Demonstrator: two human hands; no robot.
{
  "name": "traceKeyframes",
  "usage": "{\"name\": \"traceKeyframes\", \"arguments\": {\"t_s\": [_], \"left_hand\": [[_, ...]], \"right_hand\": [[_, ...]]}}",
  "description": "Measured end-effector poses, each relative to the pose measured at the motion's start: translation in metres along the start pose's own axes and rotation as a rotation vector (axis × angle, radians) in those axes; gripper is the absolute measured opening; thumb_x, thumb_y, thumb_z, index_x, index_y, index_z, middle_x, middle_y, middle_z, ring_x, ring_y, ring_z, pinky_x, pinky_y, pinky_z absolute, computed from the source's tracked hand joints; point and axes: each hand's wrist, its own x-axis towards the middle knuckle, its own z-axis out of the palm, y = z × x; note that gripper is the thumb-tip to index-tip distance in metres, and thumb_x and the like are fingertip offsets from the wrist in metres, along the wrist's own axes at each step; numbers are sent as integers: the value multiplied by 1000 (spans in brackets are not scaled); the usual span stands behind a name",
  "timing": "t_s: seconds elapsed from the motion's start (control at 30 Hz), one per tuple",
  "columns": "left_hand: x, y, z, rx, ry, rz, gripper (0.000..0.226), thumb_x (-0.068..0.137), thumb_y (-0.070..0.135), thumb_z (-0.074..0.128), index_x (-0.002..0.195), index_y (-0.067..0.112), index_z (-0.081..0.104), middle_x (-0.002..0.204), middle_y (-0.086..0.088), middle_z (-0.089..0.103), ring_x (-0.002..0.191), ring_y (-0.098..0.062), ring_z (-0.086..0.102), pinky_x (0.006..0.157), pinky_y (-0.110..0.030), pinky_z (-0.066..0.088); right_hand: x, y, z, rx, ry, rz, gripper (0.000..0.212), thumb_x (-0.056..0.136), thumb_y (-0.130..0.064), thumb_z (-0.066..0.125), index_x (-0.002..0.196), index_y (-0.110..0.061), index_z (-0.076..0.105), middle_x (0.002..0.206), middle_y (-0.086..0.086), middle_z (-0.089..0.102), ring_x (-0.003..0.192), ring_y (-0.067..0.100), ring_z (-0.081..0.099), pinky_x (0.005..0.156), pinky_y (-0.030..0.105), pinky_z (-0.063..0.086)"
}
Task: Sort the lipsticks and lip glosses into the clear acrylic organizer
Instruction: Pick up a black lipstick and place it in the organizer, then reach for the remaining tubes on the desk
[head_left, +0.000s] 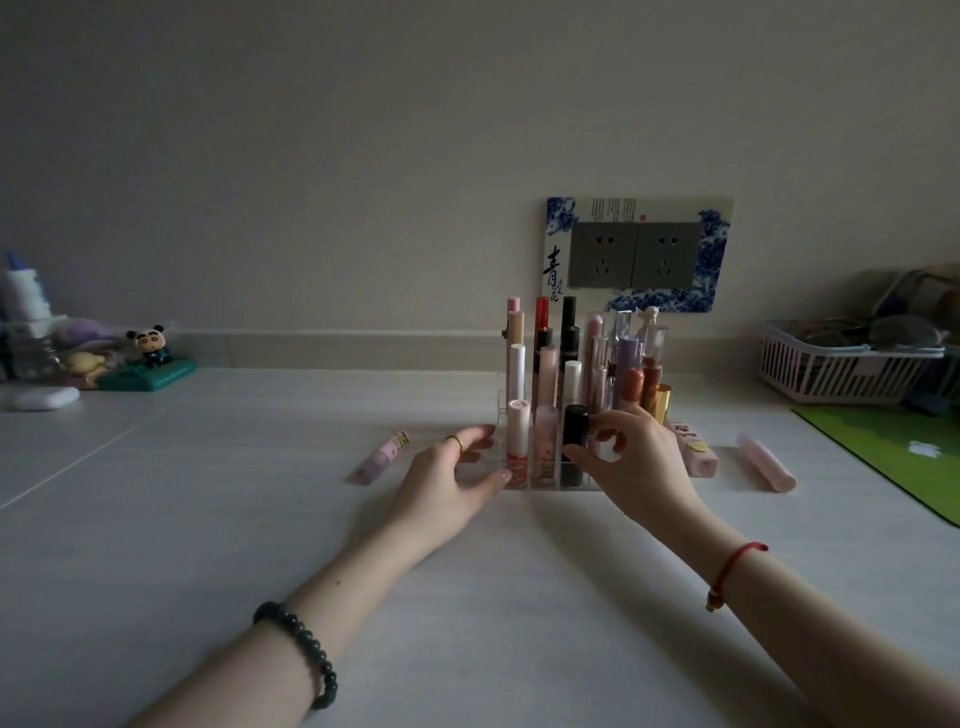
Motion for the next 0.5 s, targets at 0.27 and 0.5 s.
{"name": "traceKeyframes", "arguments": {"t_s": [0.27,0.5], "left_hand": [[9,-5,-38,30,116,14,48,76,21,71,121,17,54,114,2,63,108,-12,57,92,-25,43],[12,-30,-84,331,38,-208,61,72,45,69,125,24,47,116,5,56,98,-13,53,85,-27,43]], "right_hand": [[-8,-24,-13,184,183,-161,29,74,-12,67,98,-17,51,94,-9,47,74,-2,47,52,5,39],[-10,-65,24,183,-215,-398,36,80,-11,60,113,-22,51,101,-8,53,87,0,51,78,11,44]]}}
